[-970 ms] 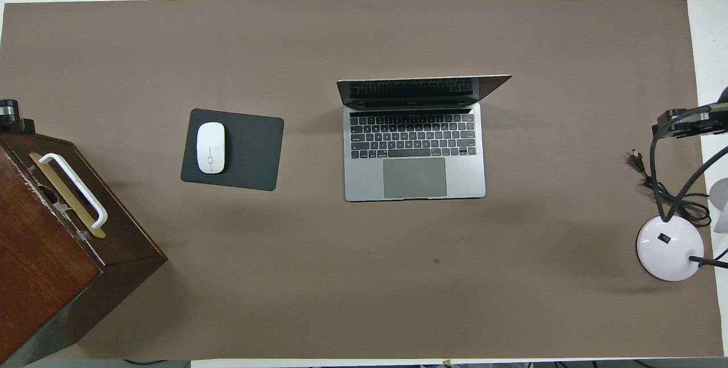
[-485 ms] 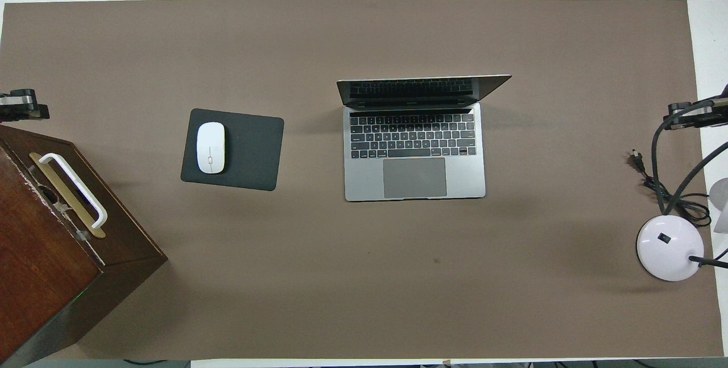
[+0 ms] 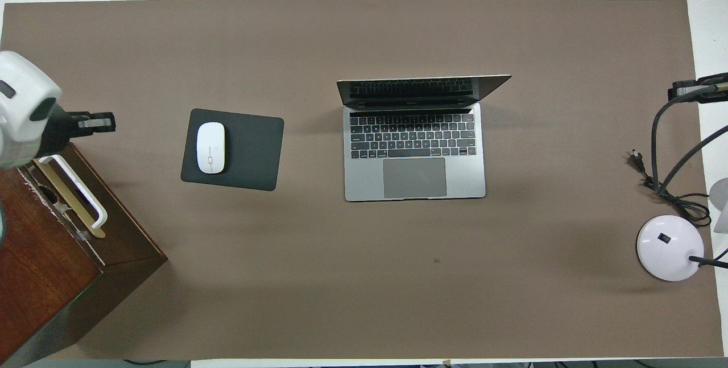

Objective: Close laptop with both arms
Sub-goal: 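Move the left gripper toward the laptop front while the right gripper reaches the lid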

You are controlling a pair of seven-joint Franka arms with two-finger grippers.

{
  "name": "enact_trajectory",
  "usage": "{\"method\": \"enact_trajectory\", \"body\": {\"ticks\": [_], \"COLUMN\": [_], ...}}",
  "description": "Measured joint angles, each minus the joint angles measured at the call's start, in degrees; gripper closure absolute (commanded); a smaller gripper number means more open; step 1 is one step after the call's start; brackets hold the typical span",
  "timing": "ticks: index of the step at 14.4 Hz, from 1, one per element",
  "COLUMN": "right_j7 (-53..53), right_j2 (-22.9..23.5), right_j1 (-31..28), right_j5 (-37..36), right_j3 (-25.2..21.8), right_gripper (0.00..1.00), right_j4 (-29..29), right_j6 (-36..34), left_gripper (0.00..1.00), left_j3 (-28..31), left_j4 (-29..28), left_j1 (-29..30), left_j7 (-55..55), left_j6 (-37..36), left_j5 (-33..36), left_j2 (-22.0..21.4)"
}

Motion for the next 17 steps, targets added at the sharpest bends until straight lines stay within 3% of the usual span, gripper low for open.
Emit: {"method": "enact_trajectory", "body": {"ticks": [4,9,12,17], "right_j7": [-0.61,1.79,7.99,15.37], "right_j2": [2.74,9.84,11.41,11.48], "right_j1": [0.13,0.48,4.27,11.74], "right_j5": [0.05,1.04,1.06,0.91], "right_j3": [0.51,6.6,8.85,9.04], "right_gripper": [1.0,1.0,1.0,1.0], "right_j4": [0.56,7.43,9.18,9.74], "right_j6": [10.56,17.95,20.87,22.5], "left_gripper": [1.0,1.0,1.0,1.0], "left_j3": [-0.1,-0.21,-0.21,-0.25], "left_j4": [-10.08,-25.2,-30.82,-32.0], "left_j1": [-5.47,-12.72,-17.18,-24.23], "left_j7": [-0.07,-5.05,-9.85,-14.11], "left_j6": [7.47,25.85,36.43,48.59], "left_j5": [0.0,-0.01,-0.01,-0.01], "left_j2": [-4.58,-7.59,-6.39,0.65]}}
